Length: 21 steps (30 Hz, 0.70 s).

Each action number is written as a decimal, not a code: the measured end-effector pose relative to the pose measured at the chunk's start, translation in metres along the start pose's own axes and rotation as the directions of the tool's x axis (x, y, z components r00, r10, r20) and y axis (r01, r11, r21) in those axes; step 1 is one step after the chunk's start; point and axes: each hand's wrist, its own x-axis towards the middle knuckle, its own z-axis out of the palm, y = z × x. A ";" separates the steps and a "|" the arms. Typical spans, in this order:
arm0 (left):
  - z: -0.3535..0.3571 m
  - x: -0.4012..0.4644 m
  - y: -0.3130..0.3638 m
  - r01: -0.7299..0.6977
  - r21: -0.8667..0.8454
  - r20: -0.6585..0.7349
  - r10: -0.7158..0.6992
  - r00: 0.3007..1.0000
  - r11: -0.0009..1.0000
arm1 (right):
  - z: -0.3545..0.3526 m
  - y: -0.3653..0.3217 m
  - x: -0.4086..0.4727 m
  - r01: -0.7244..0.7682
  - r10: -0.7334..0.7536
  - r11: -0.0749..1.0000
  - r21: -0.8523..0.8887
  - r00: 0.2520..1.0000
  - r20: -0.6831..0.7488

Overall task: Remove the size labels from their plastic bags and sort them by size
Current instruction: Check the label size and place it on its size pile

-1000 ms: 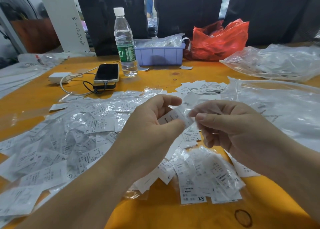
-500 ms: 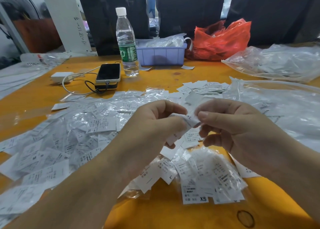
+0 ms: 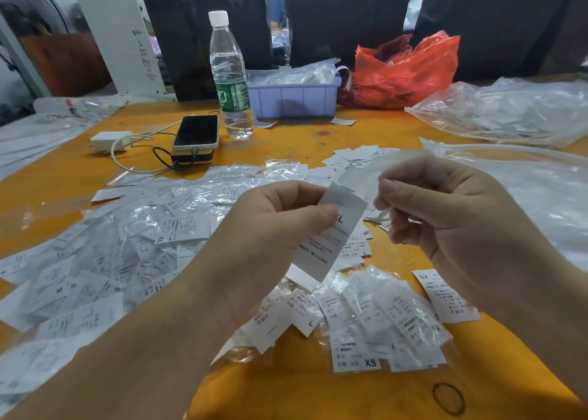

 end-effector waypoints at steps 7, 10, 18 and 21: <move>0.002 0.000 0.001 -0.027 0.005 -0.014 0.027 1.000 1.000 | 0.002 0.001 0.000 0.027 -0.027 0.999 -0.029 0.999 -0.025; 0.003 -0.001 0.000 -0.036 0.018 -0.009 0.036 0.999 0.999 | 0.003 0.001 0.000 0.042 -0.042 0.998 -0.040 0.999 -0.012; 0.007 -0.003 -0.001 -0.048 0.058 -0.024 0.050 0.998 0.997 | 0.006 0.003 -0.003 0.060 -0.058 0.996 -0.069 0.998 0.021; 0.008 -0.003 -0.001 -0.063 0.086 -0.053 0.068 0.996 0.994 | 0.006 0.002 -0.004 0.062 -0.059 0.996 -0.064 0.997 0.044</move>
